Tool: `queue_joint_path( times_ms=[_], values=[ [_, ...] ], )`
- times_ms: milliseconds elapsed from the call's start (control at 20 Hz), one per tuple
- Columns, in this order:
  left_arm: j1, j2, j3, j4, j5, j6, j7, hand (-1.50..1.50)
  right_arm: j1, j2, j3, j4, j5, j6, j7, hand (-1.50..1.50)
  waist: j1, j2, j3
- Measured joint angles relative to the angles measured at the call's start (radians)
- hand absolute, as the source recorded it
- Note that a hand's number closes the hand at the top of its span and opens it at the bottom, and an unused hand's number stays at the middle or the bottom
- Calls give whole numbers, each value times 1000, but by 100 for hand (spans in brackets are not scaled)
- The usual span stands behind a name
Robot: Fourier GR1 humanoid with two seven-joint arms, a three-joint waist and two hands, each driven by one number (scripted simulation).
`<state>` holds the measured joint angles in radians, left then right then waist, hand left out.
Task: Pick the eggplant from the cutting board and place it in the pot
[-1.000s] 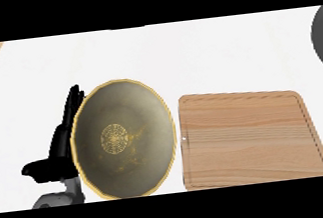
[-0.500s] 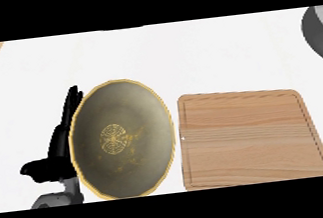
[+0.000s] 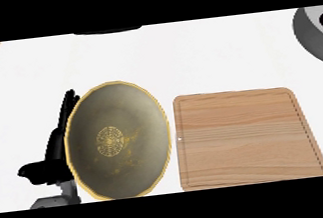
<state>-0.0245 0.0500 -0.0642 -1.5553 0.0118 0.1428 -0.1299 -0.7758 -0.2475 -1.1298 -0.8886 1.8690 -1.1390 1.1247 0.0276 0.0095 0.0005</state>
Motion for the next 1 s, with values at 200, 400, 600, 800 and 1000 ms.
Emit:
queue_joint_path(
  times_ms=[200, 400, 600, 800, 1000],
  values=[
    [2, 1, 8, -5, 2, 2, 5, 0, 28, 75, -3, -92, 47, -43, 27, -150, -12, -5, 0],
    [21, 3, 6, -22, -5, 5, 12, 0, 59, 164, 12, -205, 76, -62, 34, -150, -20, -9, -1],
    [23, -7, -5, -28, -21, 17, 18, 0, 107, 218, 32, -289, 106, -66, 50, -150, -20, -11, -1],
    [24, -13, -6, -25, -20, 16, 11, 0, 160, 239, 55, -375, 120, -67, 68, -150, -20, -12, -1],
    [-1, -9, 1, -27, -16, 14, 34, 0, 228, 248, 72, -448, 129, -68, 94, -150, -16, -12, -1]
  ],
)
